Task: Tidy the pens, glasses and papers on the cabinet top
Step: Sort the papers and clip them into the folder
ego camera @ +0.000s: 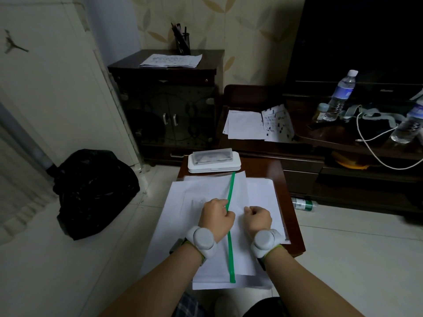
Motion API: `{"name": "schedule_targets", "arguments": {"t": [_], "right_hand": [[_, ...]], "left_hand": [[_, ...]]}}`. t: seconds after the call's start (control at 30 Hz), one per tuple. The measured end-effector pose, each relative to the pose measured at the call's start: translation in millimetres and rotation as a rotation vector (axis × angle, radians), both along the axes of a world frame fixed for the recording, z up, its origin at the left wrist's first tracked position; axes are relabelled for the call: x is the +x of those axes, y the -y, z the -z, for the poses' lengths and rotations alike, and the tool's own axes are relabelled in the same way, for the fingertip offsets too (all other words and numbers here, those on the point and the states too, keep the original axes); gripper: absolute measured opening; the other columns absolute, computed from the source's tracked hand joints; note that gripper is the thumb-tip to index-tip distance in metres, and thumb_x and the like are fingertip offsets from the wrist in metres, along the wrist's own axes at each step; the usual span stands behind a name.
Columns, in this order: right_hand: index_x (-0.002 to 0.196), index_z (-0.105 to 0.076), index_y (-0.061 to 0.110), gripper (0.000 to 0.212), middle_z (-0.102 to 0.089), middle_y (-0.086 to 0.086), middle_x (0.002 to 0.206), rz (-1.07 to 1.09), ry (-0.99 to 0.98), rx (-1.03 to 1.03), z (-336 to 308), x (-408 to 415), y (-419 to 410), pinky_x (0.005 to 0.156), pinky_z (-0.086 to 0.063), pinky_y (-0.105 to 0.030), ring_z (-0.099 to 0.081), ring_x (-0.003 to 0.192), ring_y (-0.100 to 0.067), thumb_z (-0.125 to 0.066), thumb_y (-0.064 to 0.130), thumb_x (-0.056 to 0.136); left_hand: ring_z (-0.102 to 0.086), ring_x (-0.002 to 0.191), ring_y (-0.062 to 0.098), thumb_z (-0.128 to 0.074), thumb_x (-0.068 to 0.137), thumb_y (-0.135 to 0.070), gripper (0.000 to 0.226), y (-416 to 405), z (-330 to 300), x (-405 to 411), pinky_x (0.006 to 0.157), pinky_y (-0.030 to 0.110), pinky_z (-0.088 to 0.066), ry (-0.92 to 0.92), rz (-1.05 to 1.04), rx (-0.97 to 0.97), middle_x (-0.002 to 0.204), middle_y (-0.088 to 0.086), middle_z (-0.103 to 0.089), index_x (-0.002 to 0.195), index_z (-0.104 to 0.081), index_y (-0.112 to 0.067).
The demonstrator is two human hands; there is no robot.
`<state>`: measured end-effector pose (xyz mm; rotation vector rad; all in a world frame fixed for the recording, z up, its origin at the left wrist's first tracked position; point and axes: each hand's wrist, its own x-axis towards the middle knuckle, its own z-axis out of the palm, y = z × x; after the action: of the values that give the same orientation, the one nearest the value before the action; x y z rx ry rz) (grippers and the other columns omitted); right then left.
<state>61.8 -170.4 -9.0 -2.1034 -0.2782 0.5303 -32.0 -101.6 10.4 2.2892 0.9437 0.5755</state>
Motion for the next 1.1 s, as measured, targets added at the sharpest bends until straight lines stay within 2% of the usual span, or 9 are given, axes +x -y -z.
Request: {"name": "schedule_targets", "arguments": {"t": [0.3,0.43,0.53,0.6,0.63,0.73,0.8,0.93,1.1], "right_hand": [[0.1,-0.07,-0.002,0.023,-0.068,-0.019,0.106,0.009,-0.048,0.008,8.8,-6.6,-7.8,0.084,-0.043,-0.026,-0.06,0.105,-0.033,-0.055,0.015,0.092],[0.099,-0.07,-0.003,0.024,-0.069,-0.02,0.105,-0.007,-0.046,0.017,9.5,-7.1,-10.1,0.081,-0.041,-0.024,-0.061,0.105,-0.033,-0.056,0.014,0.092],[0.083,-0.069,-0.007,0.025,-0.068,-0.024,0.088,-0.041,-0.049,0.015,13.0,-8.6,-14.4,0.071,-0.041,-0.027,-0.061,0.09,-0.037,-0.057,0.014,0.09],[0.061,-0.057,-0.001,0.031,-0.054,-0.019,0.063,-0.074,-0.054,0.021,15.9,-11.3,-18.5,0.061,-0.036,-0.027,-0.046,0.066,-0.031,-0.057,0.013,0.089],[0.056,-0.048,0.004,0.034,-0.043,-0.013,0.056,-0.087,-0.049,0.023,16.4,-14.0,-20.2,0.055,-0.032,-0.027,-0.032,0.063,-0.026,-0.056,0.012,0.088],[0.056,-0.038,0.009,0.033,-0.028,-0.003,0.051,-0.107,-0.04,0.04,15.8,-19.4,-22.7,0.047,-0.022,-0.027,-0.019,0.058,-0.015,-0.055,0.007,0.084],[0.056,-0.039,0.009,0.031,-0.029,-0.003,0.052,-0.123,-0.053,0.061,16.7,-21.0,-23.2,0.047,-0.021,-0.026,-0.018,0.056,-0.014,-0.053,0.003,0.082],[0.052,-0.031,0.014,0.039,-0.028,-0.001,0.051,-0.168,-0.052,0.076,17.8,-20.7,-23.3,0.039,-0.02,-0.019,-0.018,0.054,-0.012,-0.05,-0.002,0.082],[0.048,-0.027,0.016,0.044,-0.026,0.001,0.049,-0.219,-0.046,0.046,20.0,-19.7,-25.1,0.045,-0.016,-0.023,-0.017,0.055,-0.012,-0.049,-0.006,0.079]], "left_hand": [[-0.031,0.06,0.022,-0.051,0.073,-0.003,0.034,-0.2,-1.9,1.3,0.068,0.04,-0.042,0.013,-0.013,0.003,0.049,0.004,-0.025,0.053,-0.026,-0.011],[-0.041,0.063,0.026,-0.052,0.074,-0.002,0.019,-1.6,2.4,0.4,0.072,0.04,-0.046,0.028,-0.01,-0.025,0.052,0.011,-0.036,0.057,-0.045,0.003],[-0.036,0.06,0.022,-0.053,0.075,-0.003,0.031,-1.6,2.4,0.4,0.07,0.038,-0.044,0.044,-0.001,-0.007,0.049,0.004,-0.03,0.053,-0.032,-0.008],[-0.033,0.058,0.021,-0.054,0.076,-0.004,0.039,-0.6,1.0,0.4,0.065,0.035,-0.041,0.045,0.002,0.013,0.048,0.001,-0.028,0.052,-0.025,-0.014],[-0.032,0.057,0.02,-0.054,0.078,-0.005,0.042,-0.1,0.8,0.4,0.063,0.032,-0.038,0.044,0.002,0.02,0.047,0.0,-0.027,0.051,-0.023,-0.015],[-0.034,0.056,0.016,-0.055,0.08,-0.008,0.039,1.2,1.0,2.1,0.063,0.031,-0.036,0.051,0.002,0.003,0.048,0.001,-0.029,0.053,-0.029,-0.015],[-0.034,0.055,0.014,-0.056,0.081,-0.009,0.037,1.4,1.7,3.1,0.063,0.032,-0.038,0.053,-0.004,-0.007,0.049,0.001,-0.03,0.053,-0.032,-0.013],[-0.026,0.051,0.009,-0.055,0.08,-0.007,0.046,2.6,1.7,3.2,0.055,0.028,-0.028,0.073,0.001,0.011,0.049,-0.001,-0.025,0.051,-0.019,-0.017],[-0.034,0.055,0.019,-0.054,0.076,-0.005,0.039,0.8,4.6,1.7,0.058,0.037,-0.038,0.095,0.017,0.006,0.048,-0.001,-0.027,0.051,-0.025,-0.014]]}}
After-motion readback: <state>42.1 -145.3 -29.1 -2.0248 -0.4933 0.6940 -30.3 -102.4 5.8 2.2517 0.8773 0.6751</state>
